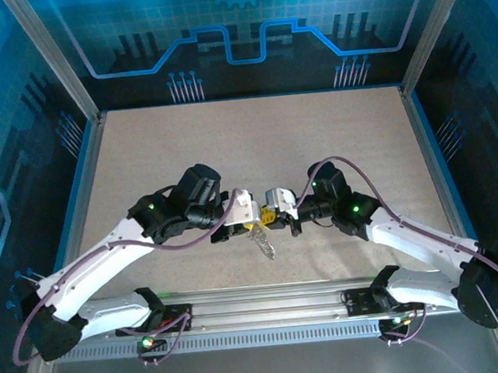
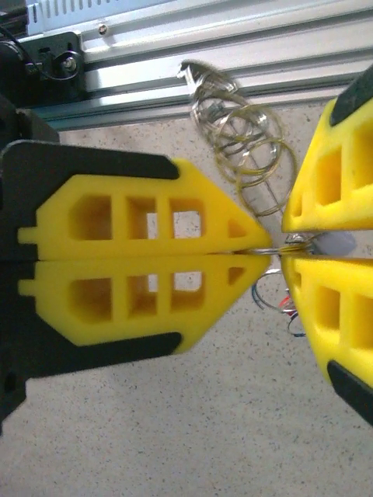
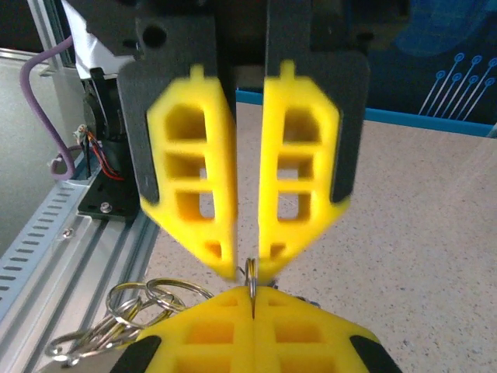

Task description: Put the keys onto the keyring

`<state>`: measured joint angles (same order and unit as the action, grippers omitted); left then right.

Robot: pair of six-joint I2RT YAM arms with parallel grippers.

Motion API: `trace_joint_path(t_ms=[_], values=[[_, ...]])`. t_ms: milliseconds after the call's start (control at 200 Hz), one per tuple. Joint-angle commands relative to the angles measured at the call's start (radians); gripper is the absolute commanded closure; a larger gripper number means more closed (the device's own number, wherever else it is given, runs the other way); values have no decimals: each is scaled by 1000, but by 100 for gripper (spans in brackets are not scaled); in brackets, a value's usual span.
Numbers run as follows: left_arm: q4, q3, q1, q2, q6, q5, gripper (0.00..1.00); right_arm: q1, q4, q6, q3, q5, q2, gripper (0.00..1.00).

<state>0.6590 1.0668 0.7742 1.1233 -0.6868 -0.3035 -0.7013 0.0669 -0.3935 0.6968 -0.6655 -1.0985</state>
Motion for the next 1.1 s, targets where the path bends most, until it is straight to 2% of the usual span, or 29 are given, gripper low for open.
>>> trace_joint_path(t_ms=[0,155,375,905,1096], values=[[-86,-56,-9,-82,51,-21,75,-4,134,31,-36,-10,51,100],[-225,-176,-12,-191,134,-16,61,-2,225,40,-75,-36,84,100],[-399,-302,-11,-256,219,-19,54,-1,279,67,-91,-43,98,100],[-715,-454,-9,-214,349,-46,54,-5,350,132,-82,-33,77,100],[-778,-485,-10,-209,392,-61,56,-5,358,133,-89,-23,83,100]])
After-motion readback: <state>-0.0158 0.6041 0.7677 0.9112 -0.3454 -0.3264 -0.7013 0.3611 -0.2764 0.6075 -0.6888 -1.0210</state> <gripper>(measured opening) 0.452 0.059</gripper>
